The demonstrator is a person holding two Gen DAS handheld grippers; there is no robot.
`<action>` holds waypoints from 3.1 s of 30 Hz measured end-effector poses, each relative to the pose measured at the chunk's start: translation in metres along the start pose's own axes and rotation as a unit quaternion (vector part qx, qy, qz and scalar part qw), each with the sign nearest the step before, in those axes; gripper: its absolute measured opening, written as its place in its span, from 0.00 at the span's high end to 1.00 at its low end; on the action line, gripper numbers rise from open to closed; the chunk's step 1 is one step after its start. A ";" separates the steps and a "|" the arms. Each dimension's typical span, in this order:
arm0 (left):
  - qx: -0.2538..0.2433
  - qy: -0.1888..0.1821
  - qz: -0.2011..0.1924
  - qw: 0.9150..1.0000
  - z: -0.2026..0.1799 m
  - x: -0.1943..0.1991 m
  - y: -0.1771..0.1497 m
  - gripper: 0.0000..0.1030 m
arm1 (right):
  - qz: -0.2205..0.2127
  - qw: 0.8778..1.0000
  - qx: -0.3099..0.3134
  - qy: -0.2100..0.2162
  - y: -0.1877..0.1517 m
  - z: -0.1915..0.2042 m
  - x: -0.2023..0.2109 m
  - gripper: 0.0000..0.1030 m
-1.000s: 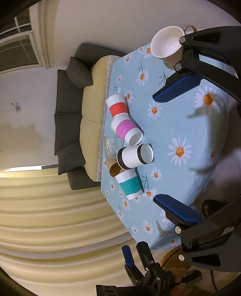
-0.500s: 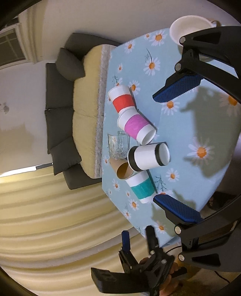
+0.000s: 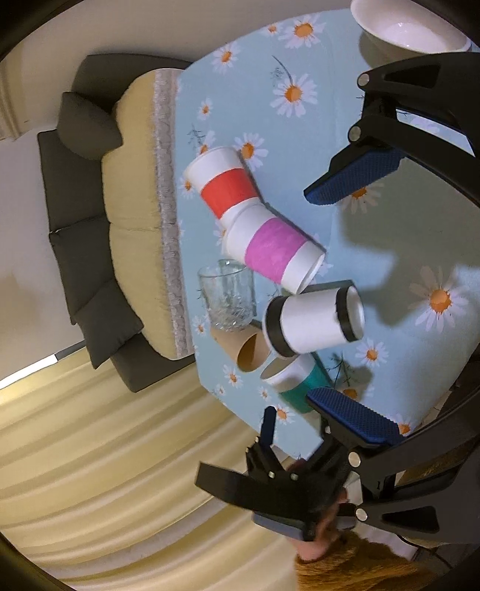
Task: Flip cup upright
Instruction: 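Reach the left tool to the teal-banded cup lying on its side and grasp it, then lift the teal-banded cup with the left tool toward the right tool, then grasp the teal-banded cup with the right tool while the left tool releases it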
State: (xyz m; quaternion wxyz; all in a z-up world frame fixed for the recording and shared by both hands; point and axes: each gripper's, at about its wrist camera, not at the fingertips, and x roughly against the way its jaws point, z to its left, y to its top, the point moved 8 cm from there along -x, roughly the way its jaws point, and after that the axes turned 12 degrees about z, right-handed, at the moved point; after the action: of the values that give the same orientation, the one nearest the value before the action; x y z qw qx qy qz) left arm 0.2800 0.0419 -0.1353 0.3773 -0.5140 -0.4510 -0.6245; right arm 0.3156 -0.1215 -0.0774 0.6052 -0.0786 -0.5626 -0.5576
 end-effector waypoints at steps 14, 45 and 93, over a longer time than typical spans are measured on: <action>-0.030 0.009 0.095 0.995 0.013 -0.035 0.016 0.38 | -0.006 1.000 -0.014 0.026 -0.002 -0.014 0.007 0.05; 0.302 -0.225 0.068 0.924 -0.080 -0.003 -0.020 0.38 | -0.046 0.997 -0.041 0.048 -0.040 -0.015 0.057 0.05; 0.246 -0.265 -0.176 0.915 -0.080 0.064 -0.127 0.22 | 0.232 0.968 -0.089 0.008 -0.066 0.054 -0.059 0.05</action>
State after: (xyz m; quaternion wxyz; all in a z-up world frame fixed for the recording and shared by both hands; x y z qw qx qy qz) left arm 0.1249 0.0050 -0.0996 0.2422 -0.4636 -0.7574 -0.3908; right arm 0.2490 -0.0719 -0.1390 0.7132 -0.2564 -0.4722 -0.4501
